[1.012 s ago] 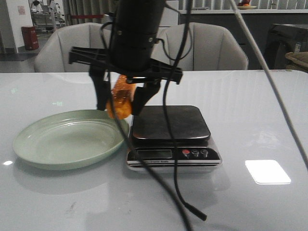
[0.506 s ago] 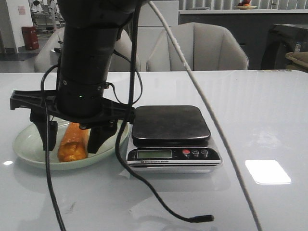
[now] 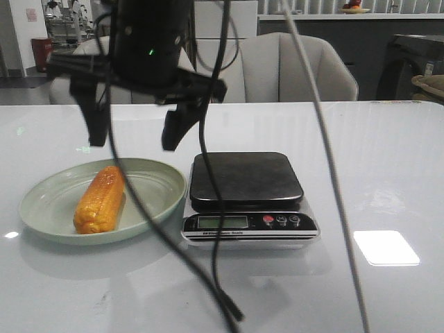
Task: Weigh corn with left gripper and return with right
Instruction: 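Open the right gripper and lift it away from the plate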
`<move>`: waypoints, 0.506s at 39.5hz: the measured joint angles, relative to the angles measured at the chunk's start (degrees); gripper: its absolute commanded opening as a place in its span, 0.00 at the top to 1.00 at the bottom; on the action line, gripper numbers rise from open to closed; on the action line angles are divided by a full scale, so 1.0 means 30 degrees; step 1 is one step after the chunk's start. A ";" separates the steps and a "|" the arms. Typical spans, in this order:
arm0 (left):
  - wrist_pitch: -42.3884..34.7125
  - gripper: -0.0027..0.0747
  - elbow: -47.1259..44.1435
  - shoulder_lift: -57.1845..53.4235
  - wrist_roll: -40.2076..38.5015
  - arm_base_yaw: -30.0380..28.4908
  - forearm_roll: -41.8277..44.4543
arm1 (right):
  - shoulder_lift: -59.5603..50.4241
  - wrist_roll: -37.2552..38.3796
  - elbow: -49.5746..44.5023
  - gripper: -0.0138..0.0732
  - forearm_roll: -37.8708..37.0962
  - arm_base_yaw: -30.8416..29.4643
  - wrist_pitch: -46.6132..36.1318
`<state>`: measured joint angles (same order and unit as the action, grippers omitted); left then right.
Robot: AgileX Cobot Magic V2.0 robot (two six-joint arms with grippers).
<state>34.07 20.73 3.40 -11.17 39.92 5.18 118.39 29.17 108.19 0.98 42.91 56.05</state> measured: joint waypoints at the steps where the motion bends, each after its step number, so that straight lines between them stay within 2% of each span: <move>1: 0.0000 0.82 0.0000 0.0000 0.0000 0.0000 0.0000 | -0.0310 -0.0434 0.0000 0.15 0.0000 -0.0164 0.0220; 7: 0.0000 0.82 0.0000 0.0000 0.0000 0.0000 0.0000 | -0.2514 -0.3270 0.0000 0.15 -0.0129 -0.0755 0.1160; 13: 0.0000 0.82 0.0000 0.0000 0.0000 0.0000 0.0000 | -0.4956 -0.5075 -0.0895 0.15 -0.0594 -0.0890 0.1134; 20: 0.0000 0.82 0.0000 0.0000 0.0000 0.0000 0.0000 | -0.8037 -0.5906 -0.3990 0.15 -0.1103 -0.0899 -0.1017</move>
<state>34.07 20.73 3.40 -11.17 39.92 5.18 94.28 11.45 96.22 -2.33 40.21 53.00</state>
